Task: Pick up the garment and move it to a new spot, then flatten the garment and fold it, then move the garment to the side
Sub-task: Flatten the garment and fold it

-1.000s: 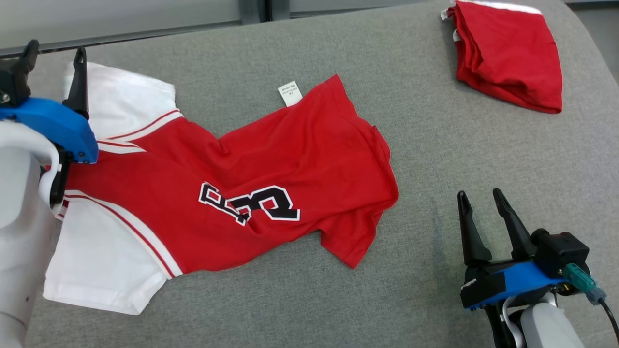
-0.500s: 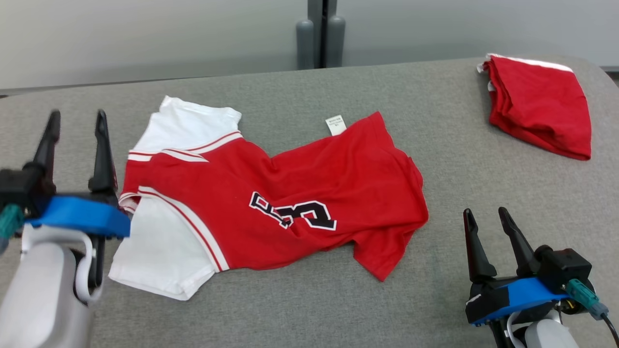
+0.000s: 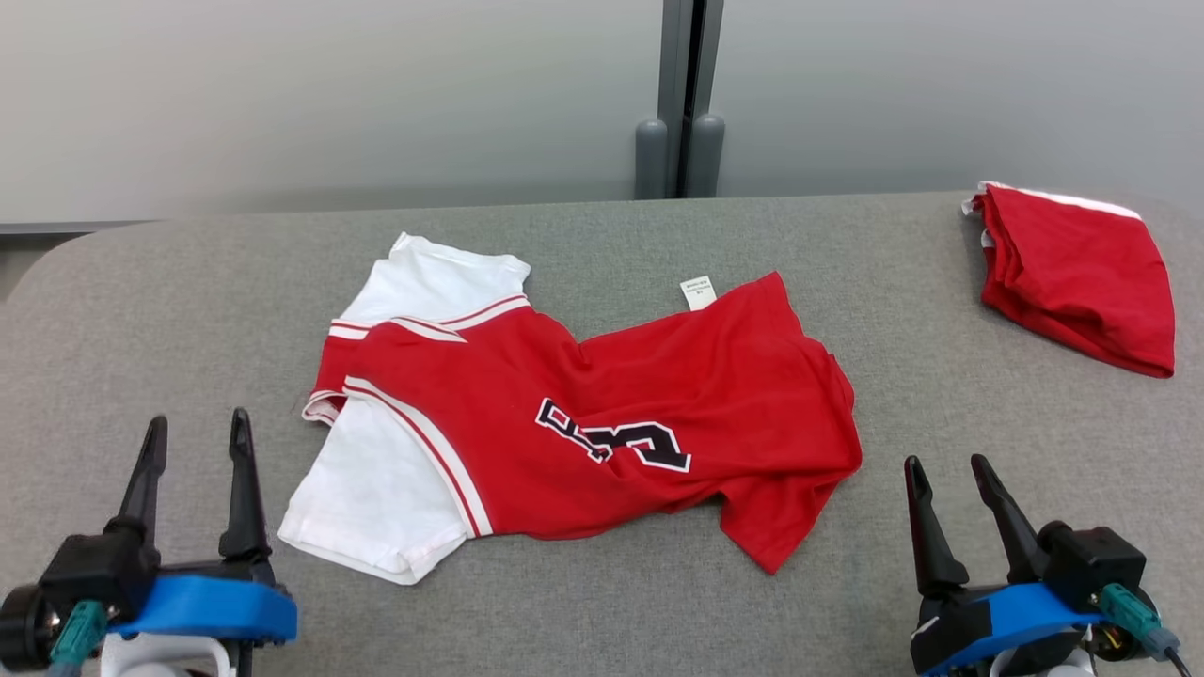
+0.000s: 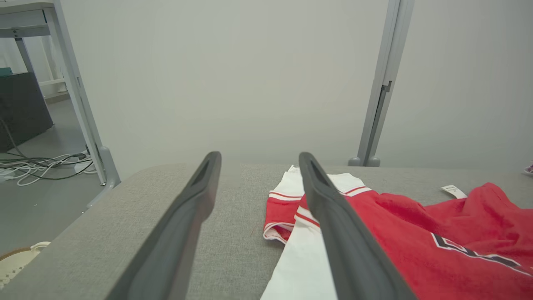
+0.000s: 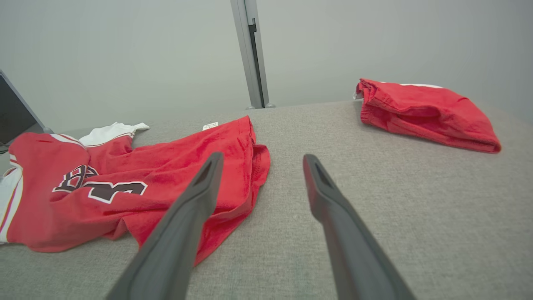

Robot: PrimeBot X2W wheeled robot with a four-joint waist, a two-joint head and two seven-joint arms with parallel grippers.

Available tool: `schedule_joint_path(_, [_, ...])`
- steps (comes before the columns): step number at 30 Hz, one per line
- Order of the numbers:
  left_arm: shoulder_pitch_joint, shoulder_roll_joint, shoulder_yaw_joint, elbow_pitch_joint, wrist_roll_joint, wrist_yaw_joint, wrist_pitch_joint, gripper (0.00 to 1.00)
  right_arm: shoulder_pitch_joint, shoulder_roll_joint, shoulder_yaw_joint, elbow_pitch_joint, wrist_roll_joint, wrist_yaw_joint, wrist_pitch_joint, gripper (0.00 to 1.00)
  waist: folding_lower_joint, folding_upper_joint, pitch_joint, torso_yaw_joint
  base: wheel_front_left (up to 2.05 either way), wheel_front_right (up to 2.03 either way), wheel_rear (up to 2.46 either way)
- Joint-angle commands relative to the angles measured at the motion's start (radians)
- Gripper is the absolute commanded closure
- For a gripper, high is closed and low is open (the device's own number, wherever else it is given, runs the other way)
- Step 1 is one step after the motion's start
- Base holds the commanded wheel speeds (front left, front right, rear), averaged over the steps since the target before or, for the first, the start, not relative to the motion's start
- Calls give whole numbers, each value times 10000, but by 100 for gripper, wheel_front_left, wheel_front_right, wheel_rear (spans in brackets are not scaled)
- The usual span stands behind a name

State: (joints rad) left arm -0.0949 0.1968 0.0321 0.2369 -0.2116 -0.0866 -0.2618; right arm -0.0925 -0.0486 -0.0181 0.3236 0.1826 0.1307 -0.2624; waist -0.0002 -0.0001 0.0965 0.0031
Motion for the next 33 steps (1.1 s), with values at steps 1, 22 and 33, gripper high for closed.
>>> schedule_joint_path(1, [200, -146, 227, -167, 113, -30, -41, 0, 156, -34, -7, 20, -12, 2, -34, 0, 2, 1, -70, 15, 0, 0, 0])
schedule_joint_path(22, [1660, -861, 731, -18, 1172, -448, -42, 0, 666, -36, -10, 486, -42, 2, -34, 0, 2, 1, -692, 165, 0, 0, 0])
schedule_joint_path(33, [1341, -887, 672, -54, 1171, -446, -42, 0, 237, -34, 609, 827, 185, 2, -34, 0, 2, 1, -561, 189, 0, 0, 0])
